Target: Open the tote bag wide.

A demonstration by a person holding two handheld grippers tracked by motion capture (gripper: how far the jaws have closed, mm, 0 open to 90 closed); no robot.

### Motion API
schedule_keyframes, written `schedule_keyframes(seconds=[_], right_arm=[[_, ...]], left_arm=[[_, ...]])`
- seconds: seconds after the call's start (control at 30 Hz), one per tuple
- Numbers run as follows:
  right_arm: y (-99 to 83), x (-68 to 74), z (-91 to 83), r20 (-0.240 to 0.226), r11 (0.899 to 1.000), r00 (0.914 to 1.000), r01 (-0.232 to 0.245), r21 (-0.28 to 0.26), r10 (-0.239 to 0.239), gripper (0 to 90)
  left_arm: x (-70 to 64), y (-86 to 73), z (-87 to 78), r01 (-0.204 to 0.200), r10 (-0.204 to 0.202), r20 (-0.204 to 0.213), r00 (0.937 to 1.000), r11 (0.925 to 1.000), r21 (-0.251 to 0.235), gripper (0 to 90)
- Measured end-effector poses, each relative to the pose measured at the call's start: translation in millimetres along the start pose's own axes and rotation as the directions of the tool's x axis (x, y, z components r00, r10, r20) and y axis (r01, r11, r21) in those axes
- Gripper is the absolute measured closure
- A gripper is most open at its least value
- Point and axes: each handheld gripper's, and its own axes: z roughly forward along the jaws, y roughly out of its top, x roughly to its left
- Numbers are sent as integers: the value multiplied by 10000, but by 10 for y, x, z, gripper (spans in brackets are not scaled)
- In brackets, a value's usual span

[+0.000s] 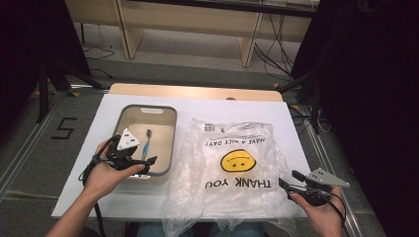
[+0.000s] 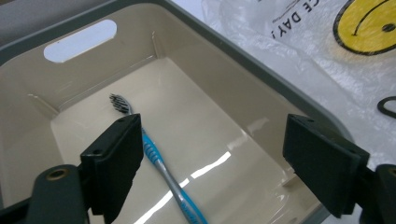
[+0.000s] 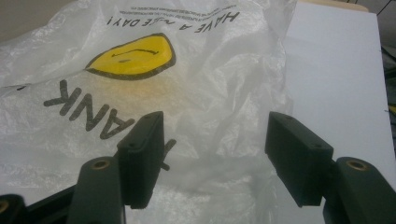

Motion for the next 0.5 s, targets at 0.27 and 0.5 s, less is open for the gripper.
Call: schedule_keyframes(seconds=[0.27,0.5], right_arm=[[-1,-2,18,68,9998,9999,-97,164,96,386],[-3,-30,42,273,9980,9993,-271,575,255,386]], left_arm=[[-209,85,-33,-331,337,236,9992,9991,-262,227],[-449,175,-57,-704,727,756,9945,9970,-327,256]])
